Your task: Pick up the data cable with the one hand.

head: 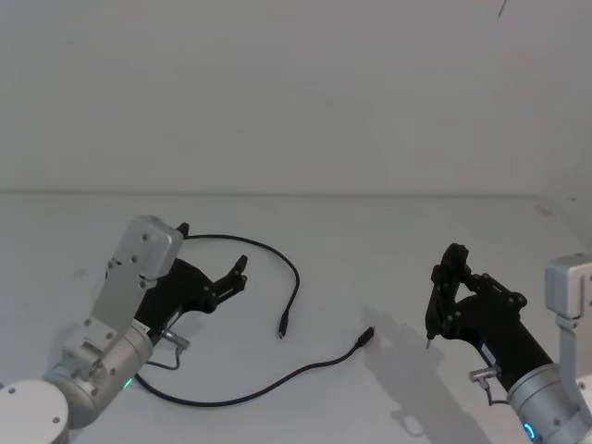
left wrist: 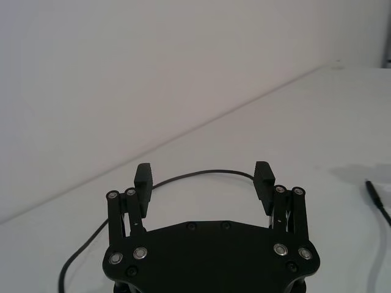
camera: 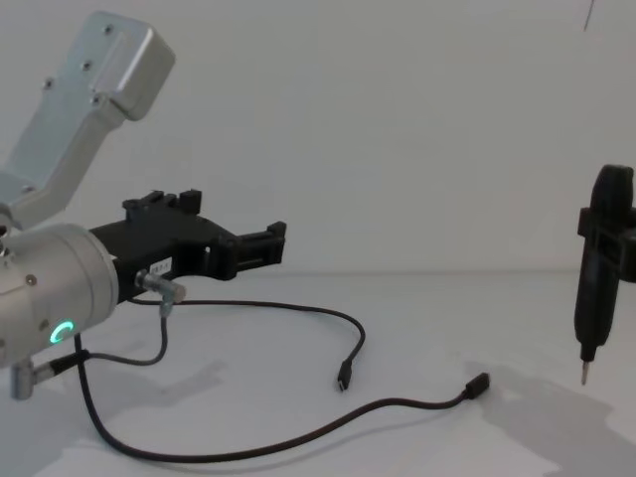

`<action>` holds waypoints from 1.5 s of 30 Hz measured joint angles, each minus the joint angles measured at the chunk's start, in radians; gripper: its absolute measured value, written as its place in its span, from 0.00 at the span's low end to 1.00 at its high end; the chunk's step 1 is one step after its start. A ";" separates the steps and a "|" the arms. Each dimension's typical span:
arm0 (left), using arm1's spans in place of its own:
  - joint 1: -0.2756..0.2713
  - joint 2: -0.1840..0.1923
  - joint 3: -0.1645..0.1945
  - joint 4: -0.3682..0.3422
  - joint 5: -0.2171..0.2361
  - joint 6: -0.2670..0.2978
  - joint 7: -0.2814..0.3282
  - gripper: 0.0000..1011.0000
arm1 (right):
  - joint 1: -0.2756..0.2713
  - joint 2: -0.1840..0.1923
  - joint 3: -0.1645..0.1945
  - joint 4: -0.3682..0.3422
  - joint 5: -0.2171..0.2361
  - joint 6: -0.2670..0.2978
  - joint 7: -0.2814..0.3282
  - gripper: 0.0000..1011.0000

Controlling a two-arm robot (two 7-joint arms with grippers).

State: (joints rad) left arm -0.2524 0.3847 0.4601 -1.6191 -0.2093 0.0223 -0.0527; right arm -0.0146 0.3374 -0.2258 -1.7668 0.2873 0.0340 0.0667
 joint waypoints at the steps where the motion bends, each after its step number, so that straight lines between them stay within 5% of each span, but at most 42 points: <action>1: -0.002 0.001 0.001 0.001 -0.003 0.002 -0.008 0.99 | 0.000 0.000 0.000 0.000 0.000 0.000 0.000 0.28; 25: -0.098 0.061 0.056 0.022 -0.103 0.103 -0.333 0.99 | 0.000 0.000 0.000 0.000 0.000 0.000 0.000 0.28; 45: -0.262 0.099 0.197 0.098 -0.144 0.282 -0.648 0.99 | 0.000 0.000 0.000 0.000 0.000 0.000 0.000 0.28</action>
State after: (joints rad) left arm -0.5142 0.4834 0.6568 -1.5214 -0.3538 0.3046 -0.7009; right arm -0.0146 0.3375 -0.2258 -1.7668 0.2874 0.0340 0.0668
